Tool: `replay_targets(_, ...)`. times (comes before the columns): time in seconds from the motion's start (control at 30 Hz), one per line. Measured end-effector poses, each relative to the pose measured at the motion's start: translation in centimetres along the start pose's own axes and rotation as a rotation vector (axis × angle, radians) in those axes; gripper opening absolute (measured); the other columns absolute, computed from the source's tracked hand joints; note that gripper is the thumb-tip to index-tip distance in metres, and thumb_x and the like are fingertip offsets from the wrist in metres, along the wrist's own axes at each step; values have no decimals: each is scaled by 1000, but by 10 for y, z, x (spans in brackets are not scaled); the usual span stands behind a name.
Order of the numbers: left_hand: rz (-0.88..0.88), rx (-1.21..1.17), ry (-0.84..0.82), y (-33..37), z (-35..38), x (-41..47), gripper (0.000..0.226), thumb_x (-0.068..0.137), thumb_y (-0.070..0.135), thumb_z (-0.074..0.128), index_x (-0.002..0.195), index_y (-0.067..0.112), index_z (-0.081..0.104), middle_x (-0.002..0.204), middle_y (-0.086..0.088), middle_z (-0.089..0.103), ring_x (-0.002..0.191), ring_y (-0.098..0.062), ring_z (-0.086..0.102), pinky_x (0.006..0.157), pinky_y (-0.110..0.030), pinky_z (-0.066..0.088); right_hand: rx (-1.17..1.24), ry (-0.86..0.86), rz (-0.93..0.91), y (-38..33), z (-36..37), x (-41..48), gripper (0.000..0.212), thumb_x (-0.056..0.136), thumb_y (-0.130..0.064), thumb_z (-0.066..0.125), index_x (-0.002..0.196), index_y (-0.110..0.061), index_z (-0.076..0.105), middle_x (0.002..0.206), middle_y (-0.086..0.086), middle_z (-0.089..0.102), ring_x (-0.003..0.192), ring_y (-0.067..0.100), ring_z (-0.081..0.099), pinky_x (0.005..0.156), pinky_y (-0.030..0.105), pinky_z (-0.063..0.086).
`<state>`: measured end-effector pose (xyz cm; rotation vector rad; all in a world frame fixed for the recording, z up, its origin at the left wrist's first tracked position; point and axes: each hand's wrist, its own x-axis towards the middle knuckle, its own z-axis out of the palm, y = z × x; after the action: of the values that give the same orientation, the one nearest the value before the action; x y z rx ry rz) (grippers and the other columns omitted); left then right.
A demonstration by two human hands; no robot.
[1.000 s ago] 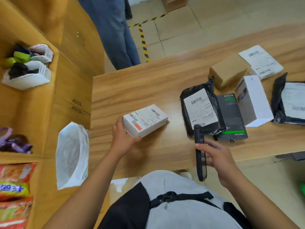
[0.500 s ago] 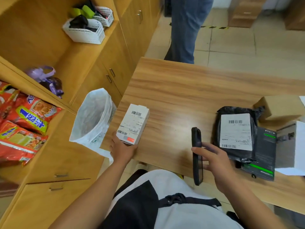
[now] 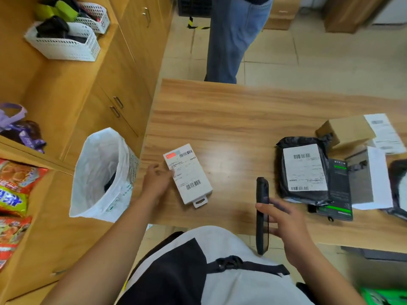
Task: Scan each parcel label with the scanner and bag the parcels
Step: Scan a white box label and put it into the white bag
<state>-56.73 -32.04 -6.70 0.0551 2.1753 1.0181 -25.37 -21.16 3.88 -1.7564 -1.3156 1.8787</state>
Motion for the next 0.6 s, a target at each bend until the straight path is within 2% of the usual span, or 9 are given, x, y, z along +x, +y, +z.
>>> replay_targets(0.1,50,-105,-175,0,18,3,58,88,-1,63,140,19,48,127,-1,64,110,-20,63,93,-42,54,-8,43,8,-7,12,-7,40,78,-19,84,116,-15,75,109,16,75,95,30,71,89,56,59)
replay_targets(0.2,146,-88,-286,12,21,12,59,90,-4,59,139,28,51,106,14,68,95,-6,66,70,-22,55,-66,54,25,-16,24,-14,65,67,-30,90,127,-14,70,120,15,70,108,34,67,96,59,55)
replay_targets(0.27,197,-46,-384,19,23,22,61,90,-6,59,141,26,51,114,9,68,102,-10,66,73,-21,54,-139,62,25,-23,32,-19,78,55,-44,87,127,-17,70,122,13,69,110,32,67,97,59,55)
replay_targets(0.33,226,-5,-464,24,24,30,62,90,-7,59,144,23,49,130,3,63,112,-14,63,84,-25,53,-252,42,2,-31,37,-23,75,48,-53,84,117,-25,73,114,8,72,95,20,73,81,44,62)
replay_targets(0.4,266,51,-508,26,25,37,60,91,-2,60,143,26,49,130,5,64,106,-10,64,76,-19,53,-375,-3,16,-39,41,-27,73,45,-56,84,111,-28,71,108,1,71,74,8,74,55,22,57)
replay_targets(0.43,277,58,-525,25,25,39,59,92,0,60,143,29,49,127,7,65,102,-9,66,70,-20,54,-445,-17,33,-43,42,-29,71,45,-55,84,109,-29,69,106,-2,69,68,9,74,48,20,53)
replay_targets(0.47,272,46,-543,23,25,39,58,94,3,60,143,32,49,123,10,67,98,-9,68,65,-23,55,-554,-28,37,-48,43,-29,69,45,-56,84,106,-29,68,104,-3,69,65,13,75,48,24,54)
replay_targets(0.53,277,32,-553,18,24,41,58,96,8,60,144,38,47,113,17,68,90,-3,70,57,-26,57,-872,-88,12,-60,44,-29,74,43,-67,78,103,-25,71,97,-1,74,66,18,74,58,35,58)
replay_targets(0.6,317,43,-557,12,24,44,58,96,10,59,145,40,46,111,17,68,90,0,69,64,-27,59,-1127,-164,27,-72,48,-28,73,44,-74,72,97,-24,71,82,0,76,61,17,72,61,35,57)
